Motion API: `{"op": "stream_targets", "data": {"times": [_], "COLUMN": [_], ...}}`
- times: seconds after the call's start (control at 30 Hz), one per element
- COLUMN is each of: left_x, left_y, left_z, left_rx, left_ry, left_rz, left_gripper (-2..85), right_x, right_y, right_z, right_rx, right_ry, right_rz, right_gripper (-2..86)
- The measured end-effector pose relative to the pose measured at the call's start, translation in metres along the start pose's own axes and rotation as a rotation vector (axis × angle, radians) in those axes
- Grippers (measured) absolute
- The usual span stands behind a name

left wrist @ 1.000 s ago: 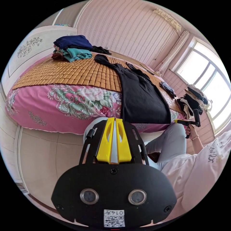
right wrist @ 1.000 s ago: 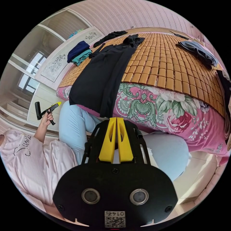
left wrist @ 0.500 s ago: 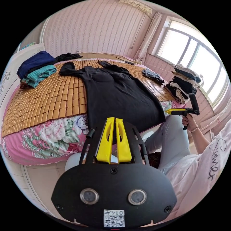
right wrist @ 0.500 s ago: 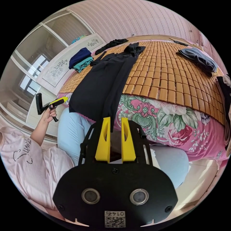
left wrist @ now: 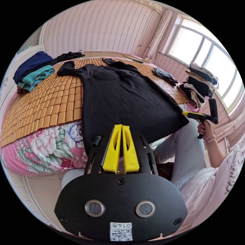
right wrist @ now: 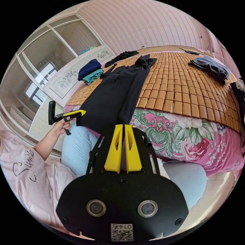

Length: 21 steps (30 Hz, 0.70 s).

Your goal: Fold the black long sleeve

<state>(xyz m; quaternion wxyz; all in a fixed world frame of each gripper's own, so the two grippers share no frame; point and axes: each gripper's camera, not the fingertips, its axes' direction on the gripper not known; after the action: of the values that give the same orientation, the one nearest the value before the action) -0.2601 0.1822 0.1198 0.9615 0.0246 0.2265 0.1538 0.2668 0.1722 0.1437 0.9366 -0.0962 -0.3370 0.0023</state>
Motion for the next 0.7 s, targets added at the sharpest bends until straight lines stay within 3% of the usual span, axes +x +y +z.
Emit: {"op": "stream_targets", "data": {"times": [0.3,0.7], "left_x": [0.005,0.014], "left_y": [0.012,-0.010], "left_z": [0.001,-0.045], "left_rx": [-0.001,0.164], "left_ry": [-0.009,-0.068], "left_rz": [-0.007,0.078], "left_gripper": [-1.0,-1.0], "right_x": [0.033,0.000], "right_y": [0.023,-0.011], "right_z": [-0.033,-0.020], "right_rx": [0.052,-0.051], "right_ry": [0.021,0.079], "right_rz": [0.177,-0.026], "right_gripper": [-0.3,0.9]}}
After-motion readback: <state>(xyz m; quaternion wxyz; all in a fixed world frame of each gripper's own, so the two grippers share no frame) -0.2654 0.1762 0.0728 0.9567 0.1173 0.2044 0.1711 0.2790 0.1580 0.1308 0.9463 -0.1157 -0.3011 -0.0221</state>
